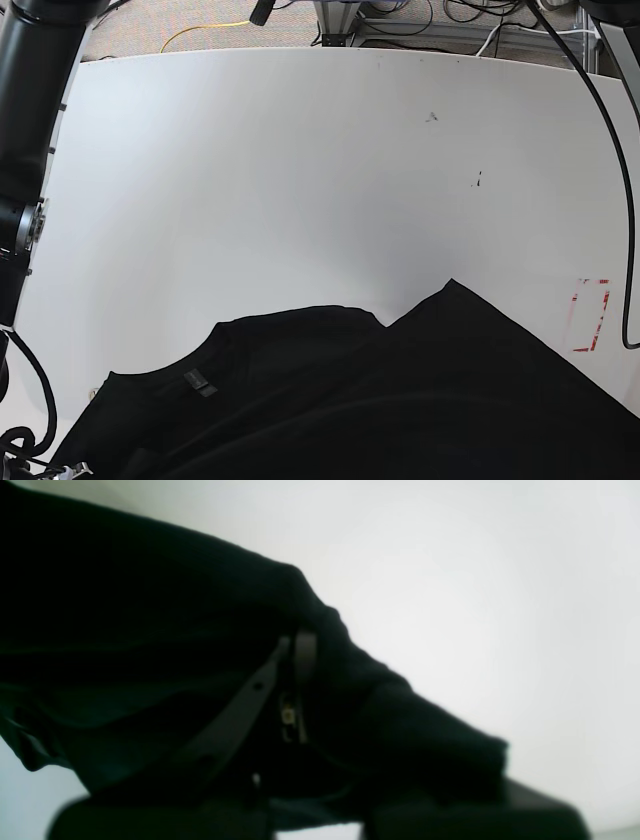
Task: Fold the T-shirt properly
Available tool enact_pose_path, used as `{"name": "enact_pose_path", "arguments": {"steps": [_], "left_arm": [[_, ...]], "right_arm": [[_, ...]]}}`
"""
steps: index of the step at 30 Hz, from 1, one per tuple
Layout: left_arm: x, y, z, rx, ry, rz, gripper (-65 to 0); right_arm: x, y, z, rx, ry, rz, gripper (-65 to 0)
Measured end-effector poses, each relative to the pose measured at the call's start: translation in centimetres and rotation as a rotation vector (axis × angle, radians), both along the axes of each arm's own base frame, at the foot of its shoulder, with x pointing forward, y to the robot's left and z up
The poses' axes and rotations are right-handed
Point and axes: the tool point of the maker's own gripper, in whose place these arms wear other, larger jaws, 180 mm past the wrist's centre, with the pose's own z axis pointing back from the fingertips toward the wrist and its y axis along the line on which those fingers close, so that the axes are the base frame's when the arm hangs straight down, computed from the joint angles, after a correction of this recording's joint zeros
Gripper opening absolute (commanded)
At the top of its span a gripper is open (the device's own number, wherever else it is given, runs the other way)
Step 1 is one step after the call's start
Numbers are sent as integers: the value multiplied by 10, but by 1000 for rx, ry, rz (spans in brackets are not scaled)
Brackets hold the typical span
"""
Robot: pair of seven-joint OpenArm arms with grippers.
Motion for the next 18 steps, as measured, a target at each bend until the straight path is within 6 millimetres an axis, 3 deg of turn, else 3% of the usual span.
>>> {"name": "enact_pose_path", "arguments": {"steps": [3,9,12,15,17,18], "left_arm": [[8,3,-19,-17,39,-5,-647],[20,18,-89,-80,173,11,-647],[19,33,-120,-119,225,43,-647],[17,40,-148,-140,268,53,-647],[14,42,-170,-157,303,52,-647],[12,42,-183,-165,321,52,-647]], "right_arm": [[-1,-2,1,3,0,-2,-650],[-12,-4,15,-41,-36,-10,-650],[-30,-10,51,-25,-149,-19,-650],[-46,-22,72,6,-226,-47,-650],[-54,-30,65,-5,-222,-80,-650],[-56,-34,51,-10,-197,-100,-650]]}}
